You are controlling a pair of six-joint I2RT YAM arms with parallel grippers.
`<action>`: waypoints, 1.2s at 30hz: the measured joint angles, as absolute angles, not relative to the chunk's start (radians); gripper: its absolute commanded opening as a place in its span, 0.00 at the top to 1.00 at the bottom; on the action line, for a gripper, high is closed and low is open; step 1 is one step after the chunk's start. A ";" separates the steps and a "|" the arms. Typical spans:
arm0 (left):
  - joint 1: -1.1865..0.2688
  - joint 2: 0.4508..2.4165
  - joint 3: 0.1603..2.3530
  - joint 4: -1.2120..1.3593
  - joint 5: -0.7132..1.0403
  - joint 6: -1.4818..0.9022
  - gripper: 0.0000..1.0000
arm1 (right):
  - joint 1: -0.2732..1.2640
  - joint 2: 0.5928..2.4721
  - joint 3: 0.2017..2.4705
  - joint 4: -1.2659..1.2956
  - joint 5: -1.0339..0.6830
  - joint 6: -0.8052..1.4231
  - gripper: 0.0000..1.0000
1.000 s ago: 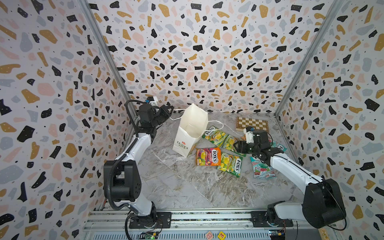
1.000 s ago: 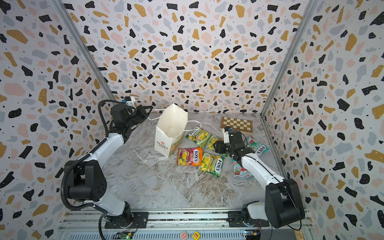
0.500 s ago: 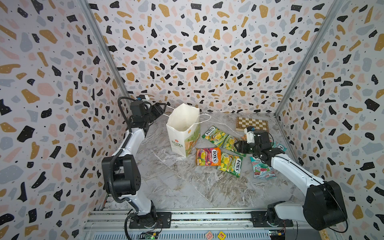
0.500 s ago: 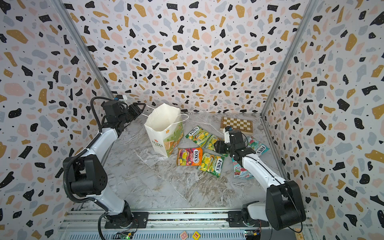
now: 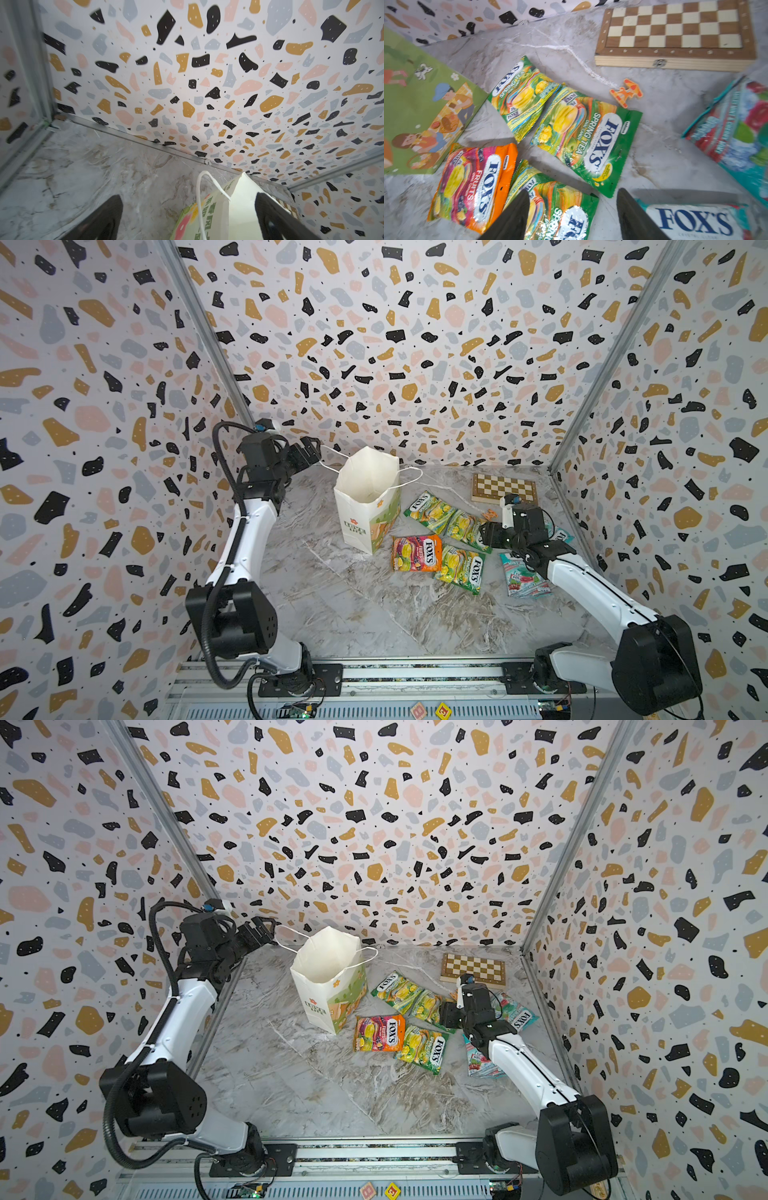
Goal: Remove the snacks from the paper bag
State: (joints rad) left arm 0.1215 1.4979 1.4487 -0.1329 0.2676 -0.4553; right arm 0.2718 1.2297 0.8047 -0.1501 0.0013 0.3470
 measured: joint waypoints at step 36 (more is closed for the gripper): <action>0.122 0.973 0.416 0.192 -0.381 -0.575 0.00 | 0.210 1.209 0.350 0.594 0.646 0.241 0.28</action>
